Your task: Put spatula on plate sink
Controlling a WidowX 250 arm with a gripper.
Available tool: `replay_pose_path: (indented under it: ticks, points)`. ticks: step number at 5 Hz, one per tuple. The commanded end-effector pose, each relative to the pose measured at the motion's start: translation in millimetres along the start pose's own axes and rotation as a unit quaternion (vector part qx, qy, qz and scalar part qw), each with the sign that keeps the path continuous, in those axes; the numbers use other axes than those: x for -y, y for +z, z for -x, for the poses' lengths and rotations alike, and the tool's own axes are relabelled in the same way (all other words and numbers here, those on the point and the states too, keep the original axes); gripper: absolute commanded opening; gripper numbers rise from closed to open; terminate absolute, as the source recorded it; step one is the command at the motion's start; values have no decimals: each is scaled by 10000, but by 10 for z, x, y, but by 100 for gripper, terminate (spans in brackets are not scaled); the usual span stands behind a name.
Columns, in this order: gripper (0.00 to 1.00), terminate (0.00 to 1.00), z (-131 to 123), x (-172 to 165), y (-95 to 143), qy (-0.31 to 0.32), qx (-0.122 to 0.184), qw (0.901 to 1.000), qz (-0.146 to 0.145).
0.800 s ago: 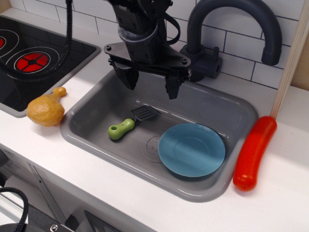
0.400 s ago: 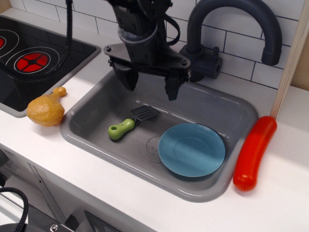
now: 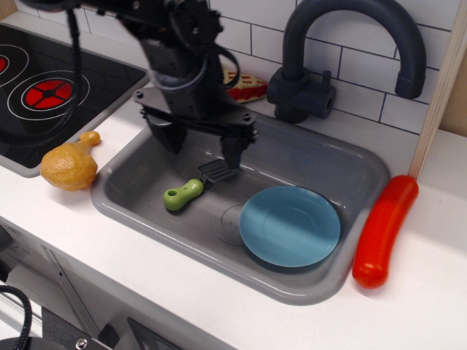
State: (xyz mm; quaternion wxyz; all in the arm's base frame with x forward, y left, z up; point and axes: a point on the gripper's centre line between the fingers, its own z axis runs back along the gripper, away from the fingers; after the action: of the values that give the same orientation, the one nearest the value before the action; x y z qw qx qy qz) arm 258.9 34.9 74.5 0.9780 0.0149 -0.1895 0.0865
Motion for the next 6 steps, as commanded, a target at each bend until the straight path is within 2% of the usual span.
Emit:
replay_pose_path:
  ticks: [1,2,3,5,6]
  points:
    - [100,0,98,-255,-320,-183,-121,9994,-266]
    - [100,0,202,-335,-508,-94,-226,9991,-351]
    - [100,0,262,-352,-603,142,-264,9988,-397]
    - [100,0,284,-402,-757,566,-623,9948,-568]
    - [100,0,303,-350,-820,614,-625,9947,-533]
